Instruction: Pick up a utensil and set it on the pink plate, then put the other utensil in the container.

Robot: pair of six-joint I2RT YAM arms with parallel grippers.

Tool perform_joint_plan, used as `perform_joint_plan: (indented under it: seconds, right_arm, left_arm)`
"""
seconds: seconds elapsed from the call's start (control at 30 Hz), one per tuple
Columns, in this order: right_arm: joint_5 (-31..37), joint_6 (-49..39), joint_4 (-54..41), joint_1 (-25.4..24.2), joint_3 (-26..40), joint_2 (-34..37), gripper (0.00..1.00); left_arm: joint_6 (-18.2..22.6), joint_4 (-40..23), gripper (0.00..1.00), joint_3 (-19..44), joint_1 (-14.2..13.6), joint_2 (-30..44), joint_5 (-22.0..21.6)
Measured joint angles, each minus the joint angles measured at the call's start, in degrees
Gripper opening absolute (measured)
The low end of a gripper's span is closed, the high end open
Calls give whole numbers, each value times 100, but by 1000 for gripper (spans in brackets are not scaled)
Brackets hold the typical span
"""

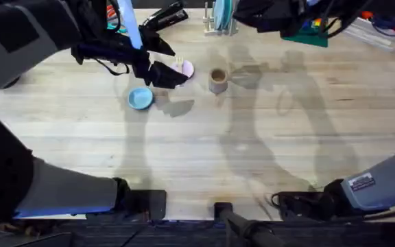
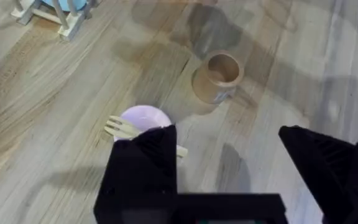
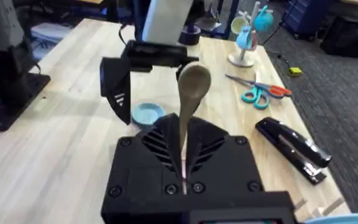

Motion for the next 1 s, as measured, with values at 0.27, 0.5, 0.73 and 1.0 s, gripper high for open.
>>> perform_joint_plan:
  seconds: [0.27,0.5,0.73,1.0]
  right_arm:
    - [2,0,208,78,-113,564,29]
    - [2,-2,295,187,-122,826,29]
    - [2,-2,412,191,-165,1104,29]
    - [0,-2,781,191,-564,1124,29]
  left_arm:
    - [1,0,995,0,0,0,0]
    - [1,0,995,0,0,0,0]
    - [1,0,995,0,0,0,0]
    - [1,0,995,0,0,0,0]
